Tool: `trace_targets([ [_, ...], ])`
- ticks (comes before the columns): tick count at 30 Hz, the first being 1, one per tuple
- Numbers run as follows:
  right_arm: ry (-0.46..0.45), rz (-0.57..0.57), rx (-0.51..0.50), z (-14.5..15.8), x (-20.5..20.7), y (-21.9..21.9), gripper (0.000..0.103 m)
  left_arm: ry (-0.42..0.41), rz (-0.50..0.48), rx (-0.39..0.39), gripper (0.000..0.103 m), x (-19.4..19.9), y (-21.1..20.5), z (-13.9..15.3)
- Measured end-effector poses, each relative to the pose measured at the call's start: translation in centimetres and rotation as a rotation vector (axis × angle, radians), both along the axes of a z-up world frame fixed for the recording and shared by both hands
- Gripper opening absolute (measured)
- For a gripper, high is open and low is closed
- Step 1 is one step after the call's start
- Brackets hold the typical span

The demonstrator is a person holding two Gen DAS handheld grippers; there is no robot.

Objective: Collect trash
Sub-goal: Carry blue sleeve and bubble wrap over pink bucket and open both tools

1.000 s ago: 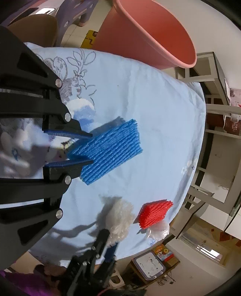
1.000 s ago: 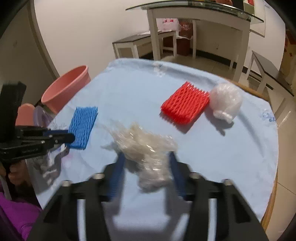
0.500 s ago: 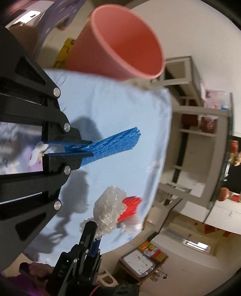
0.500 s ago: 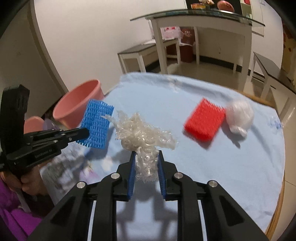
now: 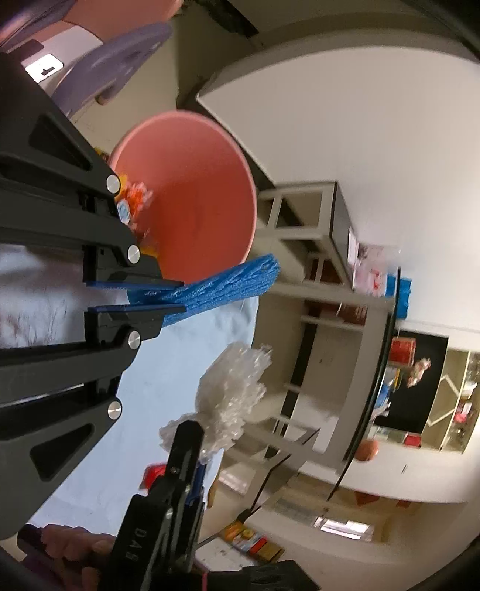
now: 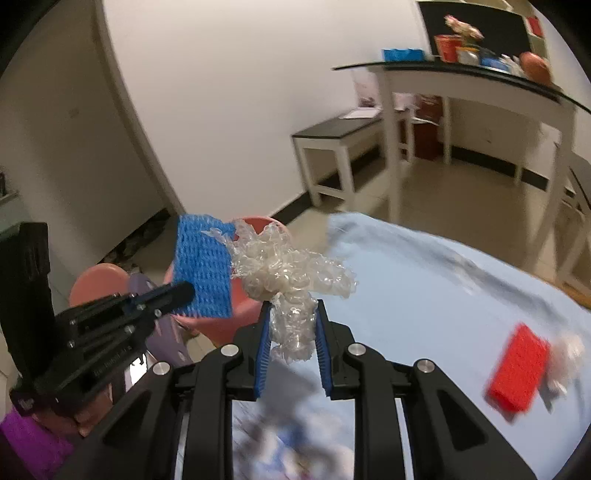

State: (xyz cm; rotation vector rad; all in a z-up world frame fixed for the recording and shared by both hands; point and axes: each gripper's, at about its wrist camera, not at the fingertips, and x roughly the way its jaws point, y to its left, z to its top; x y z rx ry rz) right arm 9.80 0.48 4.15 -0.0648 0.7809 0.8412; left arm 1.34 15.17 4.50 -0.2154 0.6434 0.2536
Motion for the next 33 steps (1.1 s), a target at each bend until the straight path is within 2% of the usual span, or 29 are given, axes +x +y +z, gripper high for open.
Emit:
trace_targets([
  [8,0.021,0.034,-0.021,-1.0,0.8,7.4,0.022,0.002,0.076,-0.02,0.006,-1.0,4.7,-0.8],
  [15,0.046,0.027,-0.063,-3.4,1.7,10.9,0.023,0.015,0.103,-0.039,0.006,-0.9,7.3,-2.2],
  [17,0.057,0.027,-0.066,-3.8,1.6,11.3,0.025,0.018,0.101,-0.055,0.008,-0.9,7.9,-2.6],
  [19,0.063,0.037,-0.067,-4.1,1.9,12.0,0.029,0.021,0.1,-0.063,0.021,-1.0,8.4,-2.8],
  [21,0.058,0.046,-0.074,-4.3,2.0,12.5,0.034,0.019,0.102,-0.068,0.03,-1.0,8.6,-2.9],
  [30,0.069,0.067,-0.067,-4.6,1.8,12.7,0.043,0.035,0.126,-0.08,0.032,-0.9,9.4,-3.5],
  [33,0.054,0.072,-0.052,-4.3,1.3,11.8,0.051,0.033,0.121,-0.082,0.032,-1.0,9.1,-3.4],
])
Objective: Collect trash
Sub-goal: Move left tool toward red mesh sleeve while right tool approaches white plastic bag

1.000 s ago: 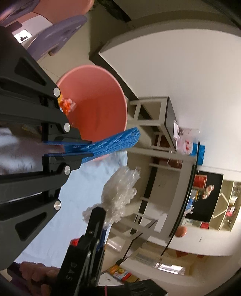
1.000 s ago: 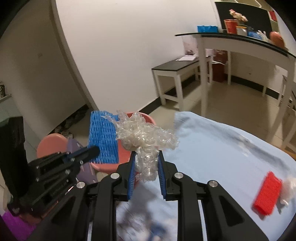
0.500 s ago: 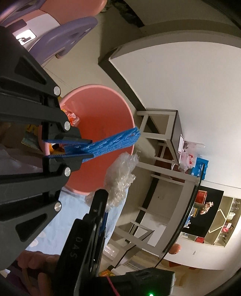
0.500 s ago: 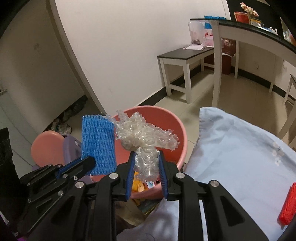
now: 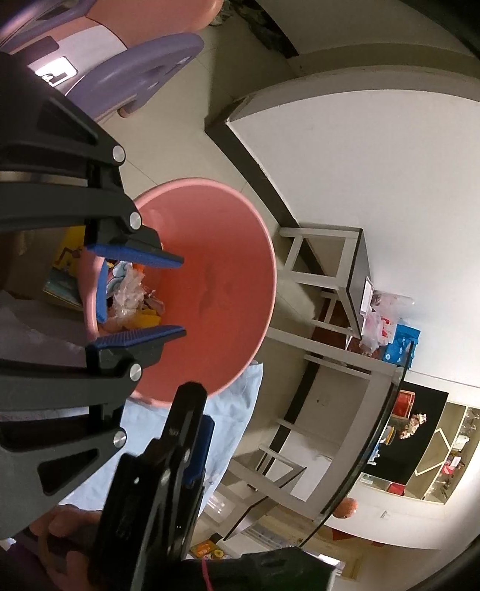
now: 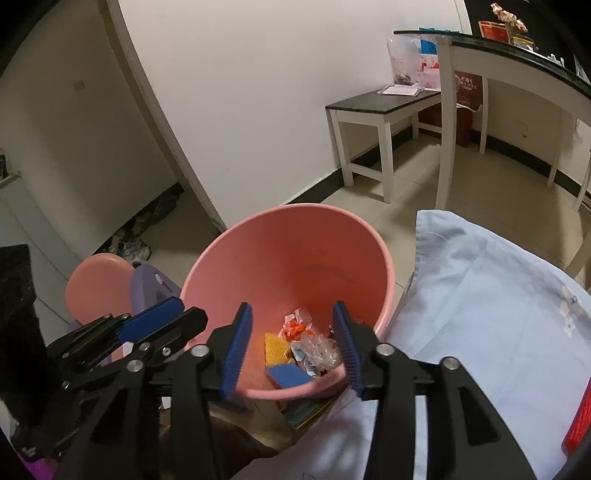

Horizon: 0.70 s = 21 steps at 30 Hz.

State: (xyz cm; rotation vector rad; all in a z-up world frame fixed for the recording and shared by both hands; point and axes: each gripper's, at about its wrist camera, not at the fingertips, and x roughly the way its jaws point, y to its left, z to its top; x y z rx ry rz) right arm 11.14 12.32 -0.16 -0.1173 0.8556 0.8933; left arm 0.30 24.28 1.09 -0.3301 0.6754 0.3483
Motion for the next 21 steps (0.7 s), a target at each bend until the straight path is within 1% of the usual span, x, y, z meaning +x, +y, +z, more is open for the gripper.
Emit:
trace_targets([
  [3,-0.017,0.002,0.0,0.2,-0.6,-1.1,0.053,-0.015,-0.026,-0.02,0.032,-0.1,-0.6,0.1],
  [8,-0.043,-0.02,0.003,0.6,-1.6,-4.0,0.053,-0.042,-0.071,-0.079,0.032,0.0,-1.8,0.1],
  [12,-0.061,-0.052,-0.005,0.8,-2.2,-7.0,0.054,-0.041,-0.114,-0.096,0.032,0.7,-3.5,0.3],
  [15,-0.077,-0.095,-0.035,0.4,-2.5,-10.0,0.054,-0.04,-0.141,-0.089,0.032,1.1,-5.1,0.5],
  [18,-0.093,-0.156,-0.054,0.1,-2.4,-13.1,0.054,-0.031,-0.19,-0.094,0.032,1.9,-7.2,0.6],
  [21,-0.1,-0.265,-0.06,-0.2,-1.9,-18.1,0.054,-0.023,-0.218,-0.093,0.032,2.5,-8.8,0.6],
])
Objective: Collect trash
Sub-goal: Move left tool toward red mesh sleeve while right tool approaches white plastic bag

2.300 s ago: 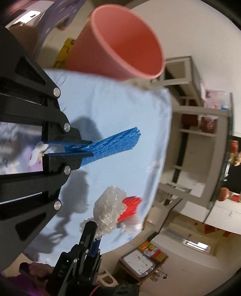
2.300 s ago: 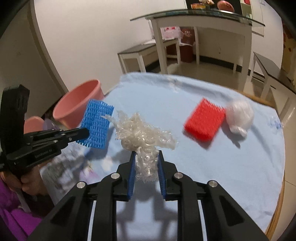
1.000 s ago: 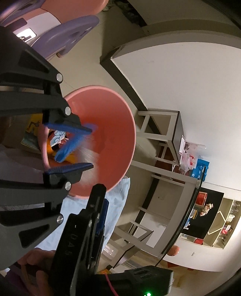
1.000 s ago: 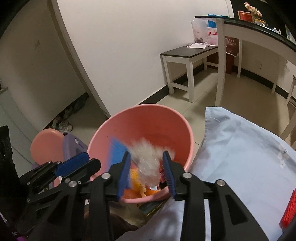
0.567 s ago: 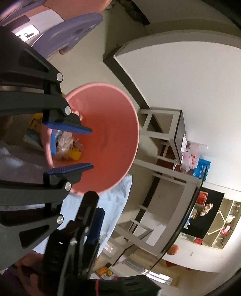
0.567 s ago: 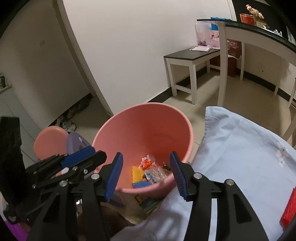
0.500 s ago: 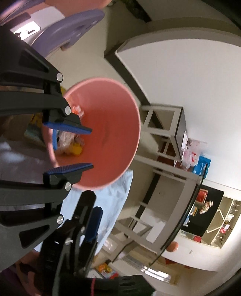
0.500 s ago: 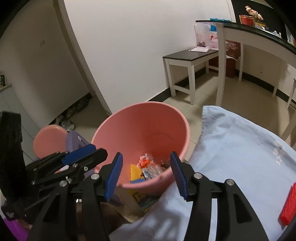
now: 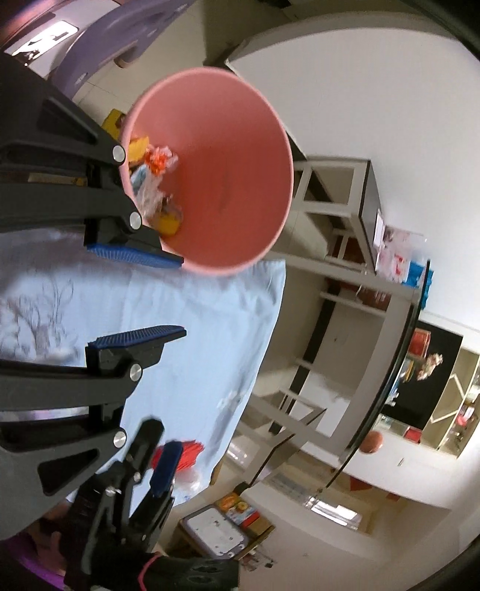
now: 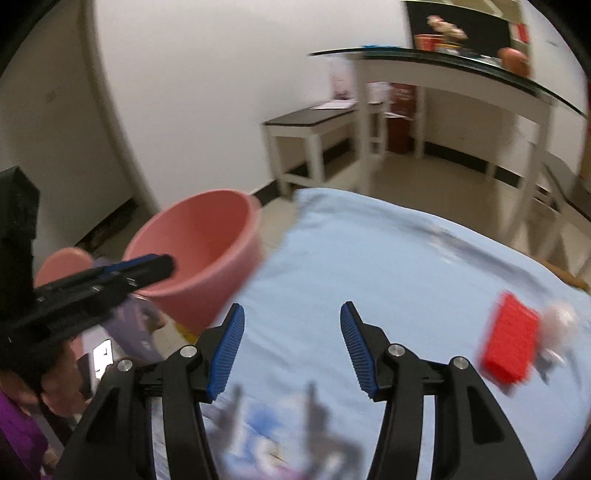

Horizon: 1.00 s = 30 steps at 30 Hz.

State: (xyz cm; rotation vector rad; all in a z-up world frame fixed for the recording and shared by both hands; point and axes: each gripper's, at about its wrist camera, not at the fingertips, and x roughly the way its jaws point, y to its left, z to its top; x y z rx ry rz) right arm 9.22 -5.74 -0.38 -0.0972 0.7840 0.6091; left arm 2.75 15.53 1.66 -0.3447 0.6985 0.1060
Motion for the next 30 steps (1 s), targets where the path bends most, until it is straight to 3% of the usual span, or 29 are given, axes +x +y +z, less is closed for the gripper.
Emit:
trace_targets([
  [5,0.019,-0.14,0.009,-0.4,0.8,-7.2,0.053,0.028,-0.062,-0.041,0.032,1.3,-2.3,-0.4],
  [14,0.001,-0.292,-0.008,-1.2,1.5,-15.7,0.053,0.062,-0.161,-0.002,0.032,4.3,-8.0,-1.1],
  [22,0.013,-0.345,0.014,-1.9,1.6,-18.9,0.053,0.065,-0.33,0.038,0.032,7.2,-14.4,-1.6],
  [30,0.026,-0.374,0.036,-2.1,1.7,-20.7,0.053,0.106,-0.45,0.015,0.032,11.2,-19.6,-3.0],
])
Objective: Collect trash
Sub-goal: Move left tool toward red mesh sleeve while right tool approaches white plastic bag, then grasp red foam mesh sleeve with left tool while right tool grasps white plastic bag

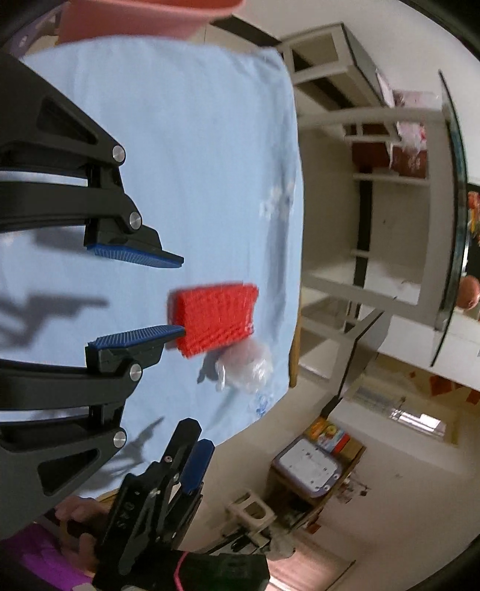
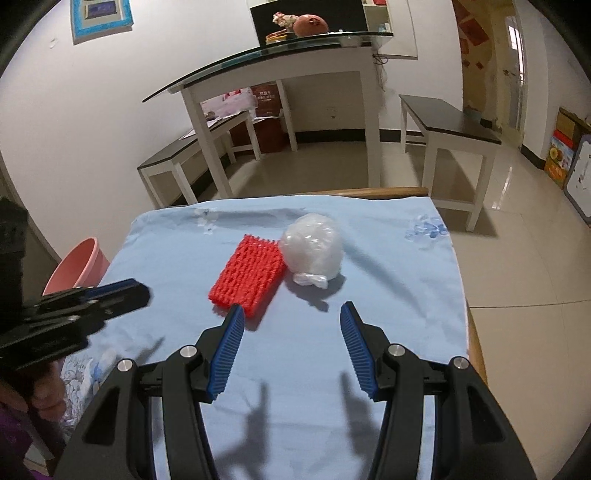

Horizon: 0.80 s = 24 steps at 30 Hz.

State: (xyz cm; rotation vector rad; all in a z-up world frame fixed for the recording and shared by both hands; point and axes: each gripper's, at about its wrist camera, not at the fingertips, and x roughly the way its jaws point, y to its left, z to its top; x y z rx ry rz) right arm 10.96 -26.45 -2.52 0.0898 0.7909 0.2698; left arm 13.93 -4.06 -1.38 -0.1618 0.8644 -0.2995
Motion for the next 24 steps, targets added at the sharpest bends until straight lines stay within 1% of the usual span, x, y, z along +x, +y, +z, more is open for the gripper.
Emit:
trace_targets([
  [5,0.009,-0.027,0.023,-0.3,0.5,-1.2,0.054,0.044,0.0,0.002,0.032,2.7,-1.7,-1.7],
  [10,0.014,-0.042,0.033,-0.6,1.2,-1.9,0.054,0.086,0.032,0.001,0.032,4.8,-2.1,-3.3],
  [13,0.017,-0.048,0.035,-0.7,1.7,-2.1,0.054,0.119,0.048,0.017,0.032,5.4,-2.2,-4.2],
  [14,0.017,-0.049,0.034,-0.7,1.8,-2.2,0.054,0.124,0.052,0.023,0.032,5.4,-2.3,-4.5],
  [17,0.018,-0.052,0.042,-0.8,2.4,-2.2,0.054,0.093,0.047,0.037,0.032,5.1,-2.5,-4.5],
  [18,0.021,-0.053,0.05,-0.8,2.6,-2.2,0.054,0.087,0.049,0.043,0.03,5.1,-2.7,-4.4],
  [19,0.026,-0.053,0.061,-0.9,2.9,-2.1,0.054,0.082,0.048,0.042,0.018,5.0,-2.7,-4.4],
  [21,0.028,-0.053,0.069,-1.0,3.5,-2.0,0.054,0.073,0.051,0.046,0.011,4.7,-2.6,-4.1],
  [24,0.025,-0.057,0.073,-0.9,4.5,-1.6,0.054,0.051,0.061,0.048,0.01,4.2,-2.1,-3.5],
])
